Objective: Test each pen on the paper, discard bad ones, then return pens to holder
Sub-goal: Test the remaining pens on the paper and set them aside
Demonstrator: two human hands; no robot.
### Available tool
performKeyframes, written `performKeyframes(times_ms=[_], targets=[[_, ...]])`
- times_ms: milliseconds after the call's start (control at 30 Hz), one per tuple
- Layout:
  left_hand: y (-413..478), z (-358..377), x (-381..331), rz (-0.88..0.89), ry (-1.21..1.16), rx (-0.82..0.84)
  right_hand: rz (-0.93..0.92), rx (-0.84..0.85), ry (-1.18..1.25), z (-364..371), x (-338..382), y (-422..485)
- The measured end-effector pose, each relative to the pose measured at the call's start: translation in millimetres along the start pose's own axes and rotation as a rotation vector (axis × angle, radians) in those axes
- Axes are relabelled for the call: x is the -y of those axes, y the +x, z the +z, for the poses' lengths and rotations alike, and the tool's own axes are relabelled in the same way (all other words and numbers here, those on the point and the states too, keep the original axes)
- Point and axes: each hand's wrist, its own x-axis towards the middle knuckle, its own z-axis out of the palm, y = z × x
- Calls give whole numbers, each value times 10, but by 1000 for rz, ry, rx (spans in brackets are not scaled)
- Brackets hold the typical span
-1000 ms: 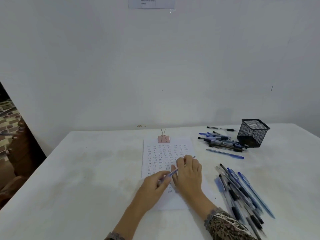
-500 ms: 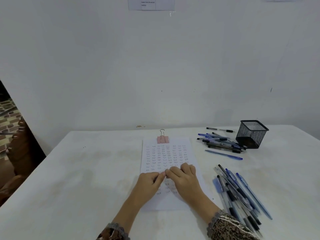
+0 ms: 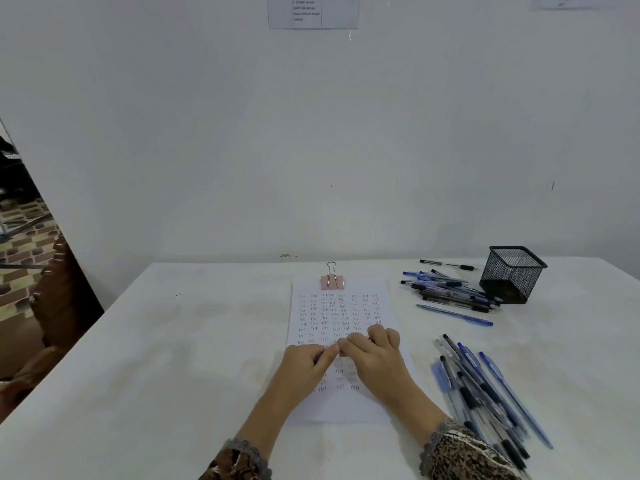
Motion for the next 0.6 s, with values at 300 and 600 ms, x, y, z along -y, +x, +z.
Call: performKeyframes(times_ms=[300, 600], targets=[[-52, 0, 122, 143, 57, 80, -84, 291, 196, -76, -50, 12], [1, 17, 107, 92, 91, 76, -140, 332, 319, -211, -135, 184]])
